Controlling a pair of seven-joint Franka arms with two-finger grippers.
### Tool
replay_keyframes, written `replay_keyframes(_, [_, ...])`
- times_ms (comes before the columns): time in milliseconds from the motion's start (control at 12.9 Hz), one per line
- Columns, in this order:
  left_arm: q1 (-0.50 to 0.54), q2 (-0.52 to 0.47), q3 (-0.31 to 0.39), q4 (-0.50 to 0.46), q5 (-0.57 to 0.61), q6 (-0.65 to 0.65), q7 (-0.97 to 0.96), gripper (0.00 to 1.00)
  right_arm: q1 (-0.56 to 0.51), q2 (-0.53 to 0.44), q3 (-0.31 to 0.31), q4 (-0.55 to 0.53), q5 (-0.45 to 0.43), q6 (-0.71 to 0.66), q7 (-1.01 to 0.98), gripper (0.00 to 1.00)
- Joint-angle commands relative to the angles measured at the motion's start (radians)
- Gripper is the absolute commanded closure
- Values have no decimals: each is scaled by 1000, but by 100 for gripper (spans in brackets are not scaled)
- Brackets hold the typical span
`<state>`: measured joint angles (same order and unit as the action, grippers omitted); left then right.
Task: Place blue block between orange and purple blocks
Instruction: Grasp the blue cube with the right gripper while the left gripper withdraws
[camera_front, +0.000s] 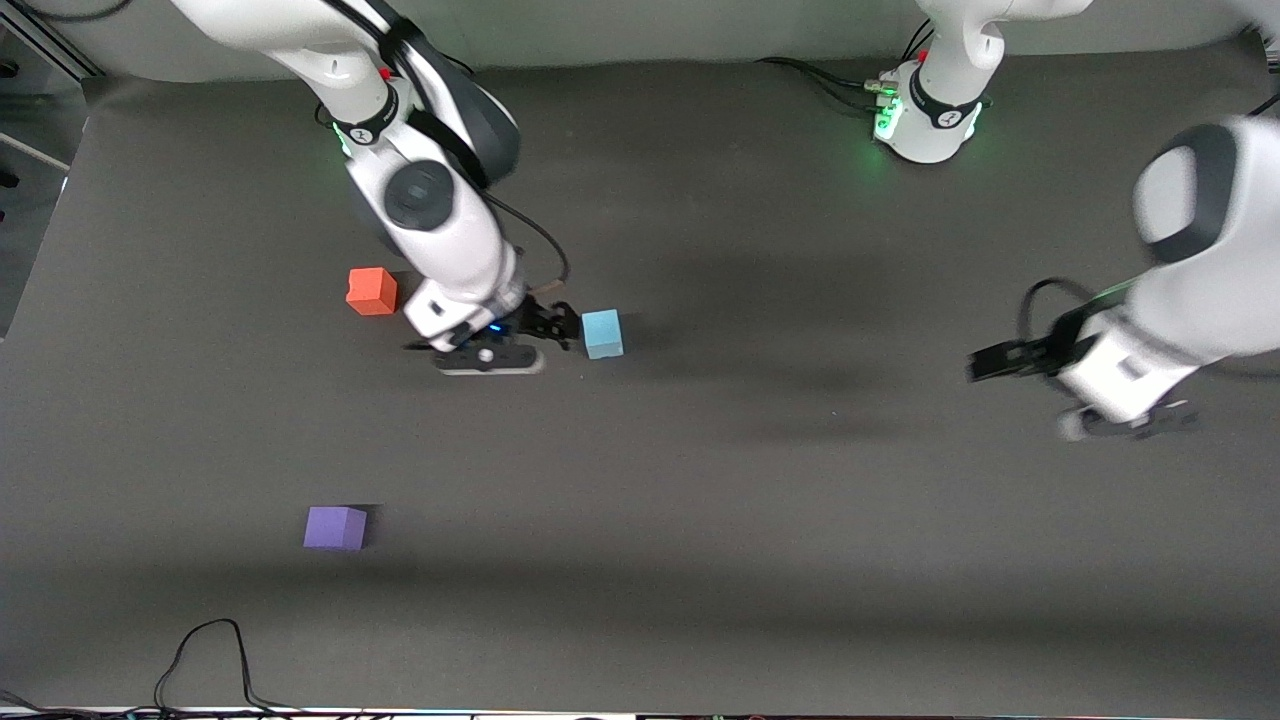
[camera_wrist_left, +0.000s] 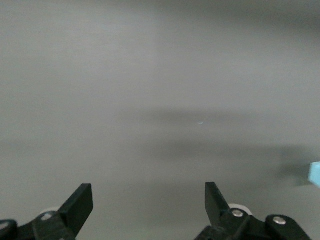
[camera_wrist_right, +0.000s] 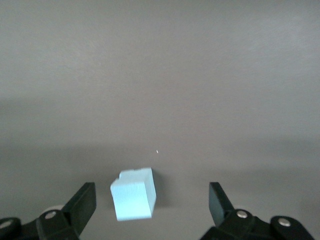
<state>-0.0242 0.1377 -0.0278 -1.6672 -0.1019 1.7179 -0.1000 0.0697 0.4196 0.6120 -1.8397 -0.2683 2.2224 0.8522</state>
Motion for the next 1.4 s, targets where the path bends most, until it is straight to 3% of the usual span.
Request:
replay_keyframes(0, [47,-122,-14,-63,56,-35,52,0,50,160,9,30,-182,94,204,0])
replay_keyframes(155, [56,-141,-14,-40,56,-58,55,0,61,218,11,-13,-293,179,331,0])
replay_keyframes(310, [55,-139,-14,9,56,-90,55,0,62,223,11,-91,-319,281,383,0])
replay_keyframes(620, [44,-141,-12,43,57,-112,57,0,64,223,26,-171,-397,332,484,0])
replay_keyframes(698, [14,-136,12,50,57,-112,52,0,65,223,28,-179,-399,332,485,9])
replay_keyframes(775, [-43,-130,72,63,57,-115,52,0,62,223,31,-187,-399,327,484,55])
replay_keyframes(853, [-57,-118,89,85,59,-130,52,0,58,220,35,-185,-399,321,484,75])
replay_keyframes(1163, [-49,-101,72,113,59,-133,45,0,-30,156,60,-184,-370,240,392,77])
replay_keyframes(1318, [-62,-104,72,112,86,-150,42,0,-59,92,55,-176,-229,178,269,77])
